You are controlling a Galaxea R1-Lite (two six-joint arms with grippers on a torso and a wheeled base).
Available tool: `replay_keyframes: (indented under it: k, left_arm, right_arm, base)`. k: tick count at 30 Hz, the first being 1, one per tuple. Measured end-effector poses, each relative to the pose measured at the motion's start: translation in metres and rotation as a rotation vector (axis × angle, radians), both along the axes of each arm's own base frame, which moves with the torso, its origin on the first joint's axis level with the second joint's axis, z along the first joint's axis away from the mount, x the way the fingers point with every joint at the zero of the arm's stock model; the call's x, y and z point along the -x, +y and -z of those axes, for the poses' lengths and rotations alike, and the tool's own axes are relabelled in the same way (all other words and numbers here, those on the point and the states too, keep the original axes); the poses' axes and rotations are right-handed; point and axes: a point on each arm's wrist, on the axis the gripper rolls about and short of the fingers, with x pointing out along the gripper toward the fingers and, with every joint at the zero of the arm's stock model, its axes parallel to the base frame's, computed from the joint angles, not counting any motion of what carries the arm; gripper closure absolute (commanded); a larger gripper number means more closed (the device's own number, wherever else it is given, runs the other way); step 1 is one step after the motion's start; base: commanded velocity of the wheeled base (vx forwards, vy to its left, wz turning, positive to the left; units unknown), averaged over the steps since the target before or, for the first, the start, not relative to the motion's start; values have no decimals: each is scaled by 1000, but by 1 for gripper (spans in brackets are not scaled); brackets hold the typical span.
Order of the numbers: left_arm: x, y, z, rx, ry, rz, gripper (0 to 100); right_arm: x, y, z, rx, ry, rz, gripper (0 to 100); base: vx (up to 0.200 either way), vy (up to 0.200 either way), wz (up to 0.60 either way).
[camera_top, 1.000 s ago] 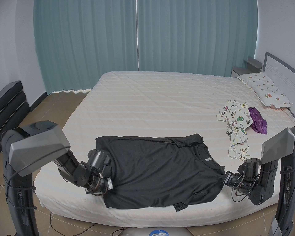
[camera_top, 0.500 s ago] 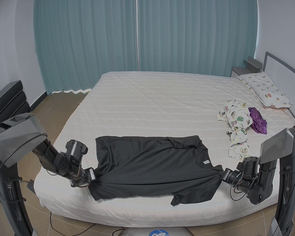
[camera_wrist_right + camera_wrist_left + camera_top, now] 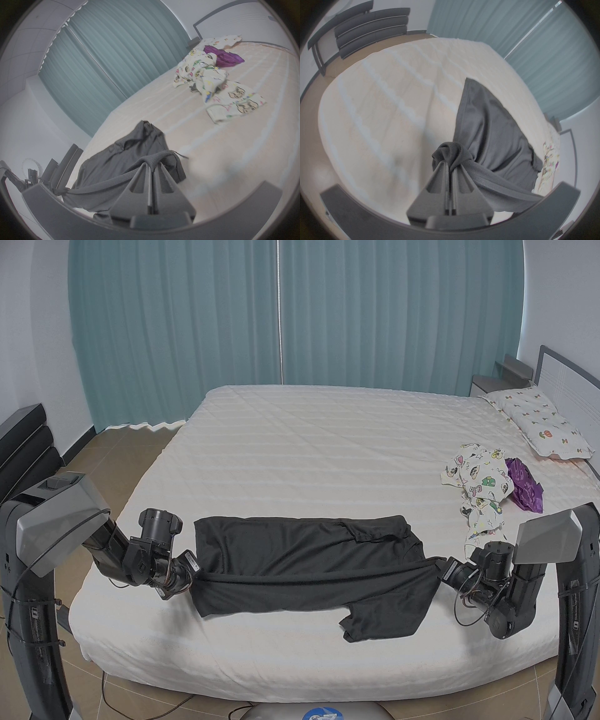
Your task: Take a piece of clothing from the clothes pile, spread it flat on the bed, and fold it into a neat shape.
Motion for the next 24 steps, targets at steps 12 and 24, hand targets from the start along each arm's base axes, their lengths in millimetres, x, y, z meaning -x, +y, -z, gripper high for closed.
replay_keyframes:
  k: [12,24]
  left_arm:
    - [-16,1,11,35,-94,-56,100]
    - [-15,1,18,38,-79,-54,100]
  right_arm:
    - [-44,17,16,4,-62,-13,0]
    - [-22,-9,7,17,58,17,0]
  base:
    - [0,0,0]
    - [0,0,0]
